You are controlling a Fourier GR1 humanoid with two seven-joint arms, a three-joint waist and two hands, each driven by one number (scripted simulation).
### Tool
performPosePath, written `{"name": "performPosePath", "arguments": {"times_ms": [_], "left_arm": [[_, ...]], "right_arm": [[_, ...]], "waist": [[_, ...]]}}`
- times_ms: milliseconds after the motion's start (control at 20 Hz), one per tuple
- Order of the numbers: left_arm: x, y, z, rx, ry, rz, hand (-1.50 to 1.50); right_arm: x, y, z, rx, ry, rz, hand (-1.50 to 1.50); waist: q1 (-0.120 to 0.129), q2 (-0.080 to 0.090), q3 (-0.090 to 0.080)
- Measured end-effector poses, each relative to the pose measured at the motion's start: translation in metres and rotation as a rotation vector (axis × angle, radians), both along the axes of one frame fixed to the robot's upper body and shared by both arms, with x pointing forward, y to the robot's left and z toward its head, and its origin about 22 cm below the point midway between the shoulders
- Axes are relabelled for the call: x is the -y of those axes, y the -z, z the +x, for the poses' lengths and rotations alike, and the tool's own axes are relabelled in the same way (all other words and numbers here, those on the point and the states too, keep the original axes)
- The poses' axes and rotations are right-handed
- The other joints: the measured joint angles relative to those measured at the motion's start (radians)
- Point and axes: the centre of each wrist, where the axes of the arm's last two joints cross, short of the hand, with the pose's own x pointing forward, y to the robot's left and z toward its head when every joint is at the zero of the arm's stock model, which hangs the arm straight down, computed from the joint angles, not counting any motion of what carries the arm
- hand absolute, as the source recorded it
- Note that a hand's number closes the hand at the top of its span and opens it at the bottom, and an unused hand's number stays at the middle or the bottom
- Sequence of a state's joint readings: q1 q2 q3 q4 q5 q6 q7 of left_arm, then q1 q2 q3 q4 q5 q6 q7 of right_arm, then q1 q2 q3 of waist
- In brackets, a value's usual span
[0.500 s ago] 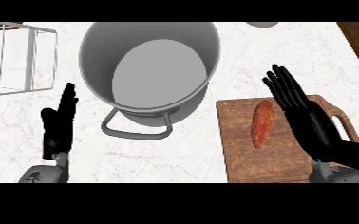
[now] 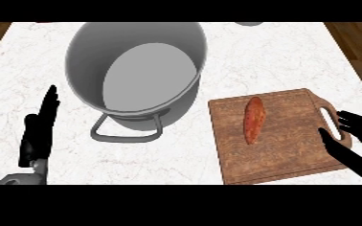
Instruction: Pick the sweet potato from the cutting board and place it in the pot
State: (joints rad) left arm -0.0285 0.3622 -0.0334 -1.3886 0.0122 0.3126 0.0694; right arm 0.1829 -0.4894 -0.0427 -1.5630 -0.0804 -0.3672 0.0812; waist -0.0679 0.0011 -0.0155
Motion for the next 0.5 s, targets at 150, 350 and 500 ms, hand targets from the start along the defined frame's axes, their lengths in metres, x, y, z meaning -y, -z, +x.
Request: {"name": "performPosePath", "arguments": {"times_ms": [150,350,500], "left_arm": [[-0.006,-0.004,-0.004,-0.01,0.027,0.015,0.0],[-0.014,-0.013,-0.007,-0.018,0.069,0.016,0.0],[-0.016,-0.018,-0.008,-0.015,0.096,0.014,0.0]], "right_arm": [[0.001,0.003,-0.02,0.02,0.152,-0.178,-1.5],[-0.032,-0.002,-0.043,0.055,0.259,-0.264,-1.5],[-0.053,-0.013,-0.057,-0.002,0.266,-0.288,-1.5]], "waist": [[0.006,-0.008,0.003],[0.028,-0.008,0.006],[0.048,-0.004,0.007]]}}
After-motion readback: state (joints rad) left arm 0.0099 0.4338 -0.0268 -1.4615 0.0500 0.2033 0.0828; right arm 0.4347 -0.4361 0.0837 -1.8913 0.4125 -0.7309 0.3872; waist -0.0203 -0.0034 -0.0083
